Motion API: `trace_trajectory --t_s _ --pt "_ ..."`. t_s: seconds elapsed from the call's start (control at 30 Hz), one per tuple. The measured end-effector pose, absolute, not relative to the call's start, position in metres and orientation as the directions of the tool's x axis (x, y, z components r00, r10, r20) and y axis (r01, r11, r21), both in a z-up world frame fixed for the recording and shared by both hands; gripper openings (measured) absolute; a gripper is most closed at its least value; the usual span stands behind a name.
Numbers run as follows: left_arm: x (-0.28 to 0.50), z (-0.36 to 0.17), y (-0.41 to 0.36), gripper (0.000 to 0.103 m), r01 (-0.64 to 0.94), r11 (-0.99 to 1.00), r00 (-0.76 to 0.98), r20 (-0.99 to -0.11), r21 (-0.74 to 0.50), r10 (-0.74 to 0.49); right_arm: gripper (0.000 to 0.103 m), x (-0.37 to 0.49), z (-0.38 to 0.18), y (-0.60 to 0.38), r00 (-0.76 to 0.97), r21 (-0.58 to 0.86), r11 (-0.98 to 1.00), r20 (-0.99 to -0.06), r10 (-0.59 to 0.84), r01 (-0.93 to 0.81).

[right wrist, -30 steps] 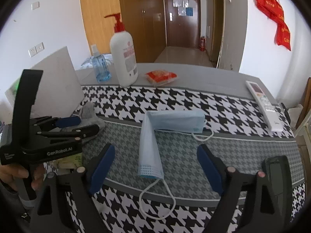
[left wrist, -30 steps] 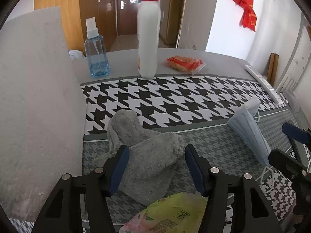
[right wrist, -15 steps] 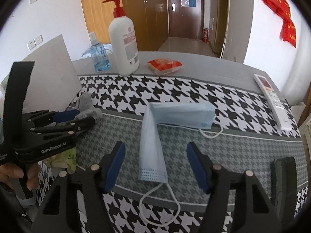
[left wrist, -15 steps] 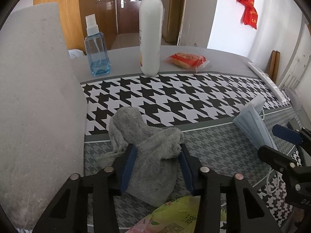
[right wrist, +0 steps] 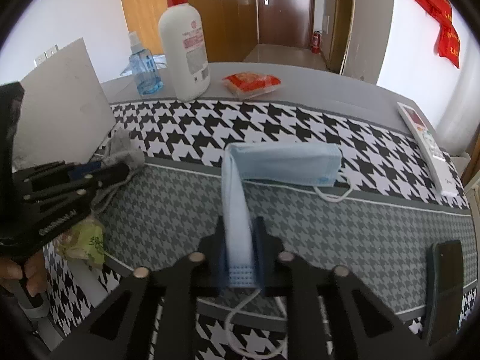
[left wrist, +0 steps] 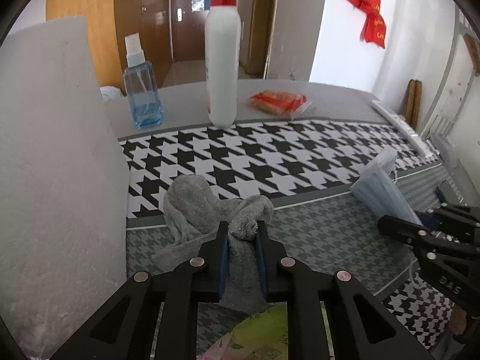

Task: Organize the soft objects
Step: 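Lift the grey cloth with the left tool while the right tool lifts the mask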

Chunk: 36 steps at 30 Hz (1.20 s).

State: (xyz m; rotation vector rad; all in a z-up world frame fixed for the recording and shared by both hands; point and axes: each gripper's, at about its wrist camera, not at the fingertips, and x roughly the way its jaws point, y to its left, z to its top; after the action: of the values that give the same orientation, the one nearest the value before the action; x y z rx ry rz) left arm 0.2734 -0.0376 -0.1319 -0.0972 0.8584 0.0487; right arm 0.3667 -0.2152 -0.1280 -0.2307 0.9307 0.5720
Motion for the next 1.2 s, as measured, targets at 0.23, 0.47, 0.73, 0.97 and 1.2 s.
trace_trajectory --t_s 0.23,0.47,0.73,0.97,1.2 --pt "0.267 -0.125 -0.038 0.017 -0.060 0.995 0.679 -0.734 -0.079 -0.017 0.014 0.358 -0.115 -0.226 0.503 0.062 0.840 -0.776 0.380 -0.540" --pt "0.254 -0.104 -0.048 0.017 -0.017 0.996 0.721 -0.691 -0.090 -0.050 0.014 0.341 -0.098 -0.233 0.539 0.060 0.842 -0.743 0.397 -0.536" --pt "0.236 -0.082 -0.057 0.017 0.019 0.998 0.757 -0.651 -0.067 -0.058 0.014 0.323 -0.077 -0.239 0.585 0.067 0.844 -0.692 0.423 -0.531" --pt "0.219 -0.062 -0.063 0.017 0.051 0.997 0.786 -0.613 -0.058 -0.076 0.014 0.309 -0.065 -0.246 0.611 0.077 0.851 -0.663 0.432 -0.519" --pt "0.201 -0.042 -0.069 0.017 0.079 0.996 0.814 -0.573 -0.047 -0.092 0.014 0.292 -0.048 -0.252 0.648 0.084 0.860 -0.621 0.441 -0.504"
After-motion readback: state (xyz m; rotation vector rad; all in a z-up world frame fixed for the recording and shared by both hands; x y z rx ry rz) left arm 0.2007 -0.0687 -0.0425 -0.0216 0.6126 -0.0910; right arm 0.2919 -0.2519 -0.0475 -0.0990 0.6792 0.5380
